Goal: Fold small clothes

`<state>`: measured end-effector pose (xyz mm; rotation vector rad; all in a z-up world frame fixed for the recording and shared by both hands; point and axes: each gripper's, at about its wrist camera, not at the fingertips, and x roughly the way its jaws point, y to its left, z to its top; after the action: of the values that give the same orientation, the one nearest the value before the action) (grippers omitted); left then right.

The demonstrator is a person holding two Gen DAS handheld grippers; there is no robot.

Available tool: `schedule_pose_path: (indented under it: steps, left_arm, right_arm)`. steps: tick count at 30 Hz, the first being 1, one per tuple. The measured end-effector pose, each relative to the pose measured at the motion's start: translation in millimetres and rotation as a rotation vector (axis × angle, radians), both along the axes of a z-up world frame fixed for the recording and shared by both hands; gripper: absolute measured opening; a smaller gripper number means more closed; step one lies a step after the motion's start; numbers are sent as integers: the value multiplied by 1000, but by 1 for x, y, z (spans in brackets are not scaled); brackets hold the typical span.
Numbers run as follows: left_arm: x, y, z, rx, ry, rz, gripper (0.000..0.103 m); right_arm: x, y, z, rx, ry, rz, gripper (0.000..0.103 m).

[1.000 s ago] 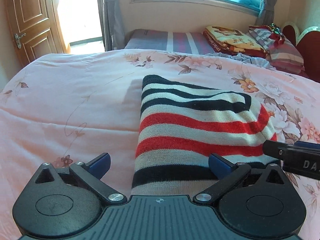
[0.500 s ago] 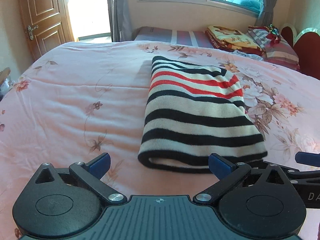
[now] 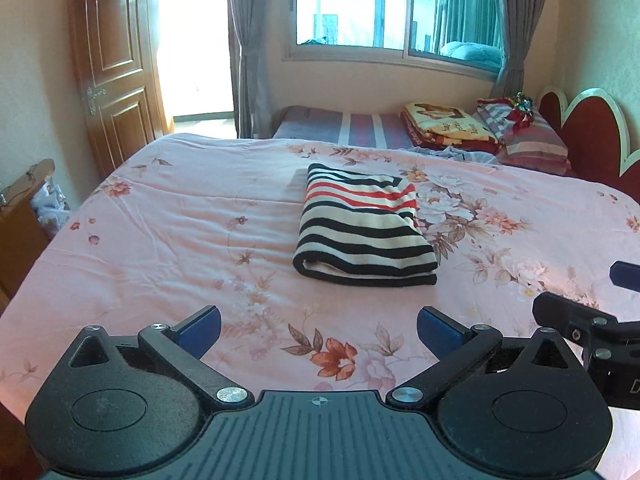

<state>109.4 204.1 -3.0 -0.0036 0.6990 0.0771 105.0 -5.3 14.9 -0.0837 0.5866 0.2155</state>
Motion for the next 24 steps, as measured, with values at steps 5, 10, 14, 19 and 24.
schedule_pose_path:
  steps: [5, 10, 14, 19, 24]
  left_arm:
    - [-41, 0, 19, 17, -51, 13, 103]
    - [-62, 0, 27, 8, -58, 24, 103]
    - [-67, 0, 27, -8, -54, 31, 103]
    - [-69, -4, 27, -7, -54, 29, 103]
    - [-72, -7, 31, -8, -64, 30, 103]
  right_arm:
    - [-34, 1, 14, 16, -78, -14, 102]
    - [-46, -3, 20, 31, -104, -30, 102]
    - [-50, -5, 22, 34, -107, -49, 102]
    - [-56, -11, 22, 36, -109, -75, 102]
    - [-58, -12, 21, 31, -108, -88, 102]
